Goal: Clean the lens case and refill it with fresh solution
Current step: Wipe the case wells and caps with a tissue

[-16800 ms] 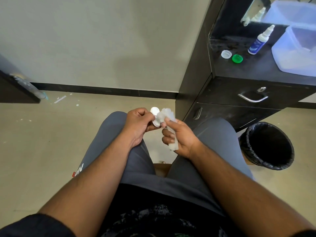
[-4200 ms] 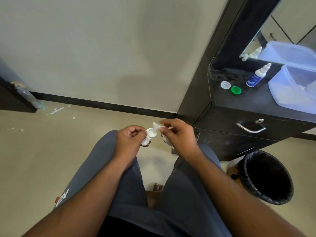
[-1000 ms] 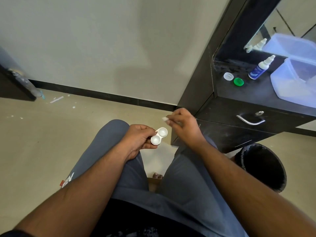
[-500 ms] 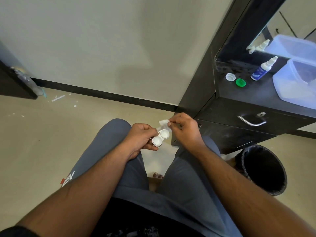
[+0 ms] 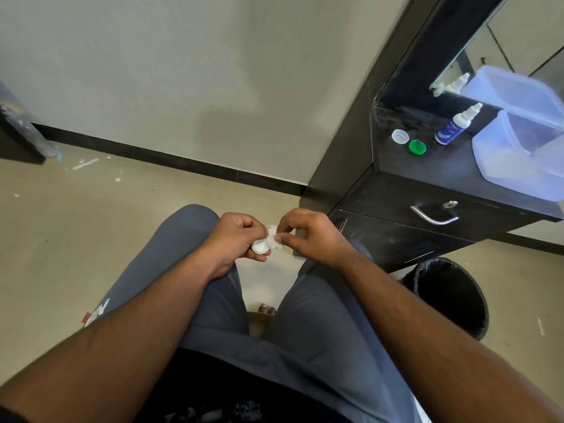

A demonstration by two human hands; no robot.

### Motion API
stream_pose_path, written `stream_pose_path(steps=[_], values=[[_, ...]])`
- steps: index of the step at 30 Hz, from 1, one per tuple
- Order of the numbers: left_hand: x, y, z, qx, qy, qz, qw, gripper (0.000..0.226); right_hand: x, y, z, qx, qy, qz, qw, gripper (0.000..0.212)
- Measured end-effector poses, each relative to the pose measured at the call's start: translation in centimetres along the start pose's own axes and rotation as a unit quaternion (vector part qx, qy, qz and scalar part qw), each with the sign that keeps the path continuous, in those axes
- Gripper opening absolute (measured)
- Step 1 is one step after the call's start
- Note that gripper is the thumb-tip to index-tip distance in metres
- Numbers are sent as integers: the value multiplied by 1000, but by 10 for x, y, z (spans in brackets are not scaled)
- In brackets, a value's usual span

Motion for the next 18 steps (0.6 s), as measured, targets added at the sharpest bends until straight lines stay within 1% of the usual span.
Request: stream_pose_path(steps=[3, 7, 11, 15, 18], values=[[-2, -1, 0, 8, -24, -2, 1000, 11, 4, 0, 3, -34, 34, 1, 999, 8], [0, -1, -1, 7, -44, 4, 999, 11, 7, -1, 6, -53, 78, -10, 996, 15], [0, -1, 0, 24, -81, 8, 996, 10, 15, -4, 11, -85, 130, 7, 988, 12], [0, -1, -2, 38, -98, -9, 994, 11, 22, -6, 14, -111, 180, 14, 977, 15], [-2, -1, -3, 47, -97, -29, 994, 11, 25, -8, 15, -115, 206, 7, 972, 15]])
Point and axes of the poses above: each hand's wrist, its own y-axis away from the middle knuckle, its own x-axis out of the palm, z = x × y, the point moved 8 cm from there along -y, towards the middle knuckle, and after that the axes turned 11 degrees about x, right-handed, at the moved point
